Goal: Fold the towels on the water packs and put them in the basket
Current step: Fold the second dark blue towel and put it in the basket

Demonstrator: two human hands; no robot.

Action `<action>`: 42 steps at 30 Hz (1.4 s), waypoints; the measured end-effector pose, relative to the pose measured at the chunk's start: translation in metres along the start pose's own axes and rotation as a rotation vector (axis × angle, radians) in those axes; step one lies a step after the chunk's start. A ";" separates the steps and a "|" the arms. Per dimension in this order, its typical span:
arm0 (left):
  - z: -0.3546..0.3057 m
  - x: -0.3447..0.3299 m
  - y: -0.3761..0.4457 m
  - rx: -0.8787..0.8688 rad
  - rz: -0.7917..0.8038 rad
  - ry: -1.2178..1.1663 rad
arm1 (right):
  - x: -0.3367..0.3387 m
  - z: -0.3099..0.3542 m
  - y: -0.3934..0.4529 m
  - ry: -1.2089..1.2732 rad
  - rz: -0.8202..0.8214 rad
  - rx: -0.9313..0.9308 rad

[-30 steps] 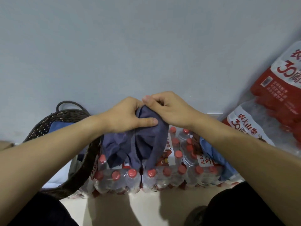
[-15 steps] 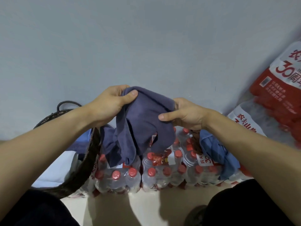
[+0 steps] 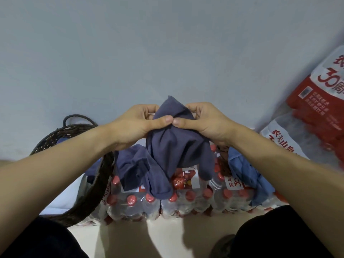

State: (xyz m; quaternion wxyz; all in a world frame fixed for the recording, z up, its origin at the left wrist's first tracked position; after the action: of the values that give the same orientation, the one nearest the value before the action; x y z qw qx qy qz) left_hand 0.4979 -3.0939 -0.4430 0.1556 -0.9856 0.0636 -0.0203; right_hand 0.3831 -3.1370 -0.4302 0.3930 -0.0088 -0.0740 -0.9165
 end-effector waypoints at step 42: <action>0.184 0.030 -0.015 0.531 0.065 0.795 | -0.096 -0.192 -0.037 -0.685 0.754 -0.890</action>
State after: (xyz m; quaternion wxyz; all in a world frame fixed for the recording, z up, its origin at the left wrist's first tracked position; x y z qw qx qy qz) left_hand 0.5402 -3.0274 -0.6130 0.3660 -0.8253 0.1414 -0.4061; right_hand 0.4308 -3.0697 -0.6316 0.5991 -0.4851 0.1983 -0.6053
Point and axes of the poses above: each hand's wrist, its own y-axis towards the middle knuckle, its own x-axis out of the back of the hand, z = x × y, the point moved 10 cm from there along y, towards the middle knuckle, and after that the axes turned 11 degrees about x, right-handed, at the moved point
